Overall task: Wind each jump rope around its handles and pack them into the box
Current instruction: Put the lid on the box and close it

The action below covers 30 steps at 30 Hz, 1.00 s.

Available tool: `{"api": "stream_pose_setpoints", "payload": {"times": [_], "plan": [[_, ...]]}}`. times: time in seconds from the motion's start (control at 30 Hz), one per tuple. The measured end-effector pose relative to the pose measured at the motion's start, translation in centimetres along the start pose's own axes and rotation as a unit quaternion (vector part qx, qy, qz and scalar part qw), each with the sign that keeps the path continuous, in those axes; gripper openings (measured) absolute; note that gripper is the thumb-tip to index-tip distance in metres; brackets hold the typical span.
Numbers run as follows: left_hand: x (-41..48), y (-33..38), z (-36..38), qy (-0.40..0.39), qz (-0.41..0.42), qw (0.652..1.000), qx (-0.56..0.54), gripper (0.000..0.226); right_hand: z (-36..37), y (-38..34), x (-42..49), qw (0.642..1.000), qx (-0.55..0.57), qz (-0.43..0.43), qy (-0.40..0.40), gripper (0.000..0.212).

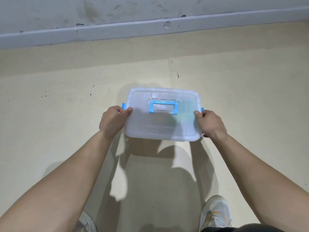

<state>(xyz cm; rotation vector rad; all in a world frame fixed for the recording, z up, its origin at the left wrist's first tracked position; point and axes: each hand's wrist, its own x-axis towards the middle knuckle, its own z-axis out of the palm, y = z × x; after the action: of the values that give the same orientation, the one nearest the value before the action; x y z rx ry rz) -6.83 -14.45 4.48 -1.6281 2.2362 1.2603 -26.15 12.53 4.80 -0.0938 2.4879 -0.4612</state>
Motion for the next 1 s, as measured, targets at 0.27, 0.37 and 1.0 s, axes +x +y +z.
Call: {"api": "stream_pose_setpoints", "payload": {"times": [0.27,0.37,1.0], "plan": [[0.1,0.5,0.6,-0.004,-0.069,0.996,-0.063,0.079,0.4,-0.3,0.0,0.976,0.186,0.109,-0.025,0.064],[0.2,0.5,0.5,-0.016,-0.058,0.995,-0.077,0.062,0.2,0.0,0.4,0.973,0.205,0.104,-0.032,0.058],[-0.1,4.8,1.7,0.145,0.065,0.969,0.188,0.005,1.4,-3.5,-1.2,0.965,-0.160,-0.122,0.166,0.021]]}}
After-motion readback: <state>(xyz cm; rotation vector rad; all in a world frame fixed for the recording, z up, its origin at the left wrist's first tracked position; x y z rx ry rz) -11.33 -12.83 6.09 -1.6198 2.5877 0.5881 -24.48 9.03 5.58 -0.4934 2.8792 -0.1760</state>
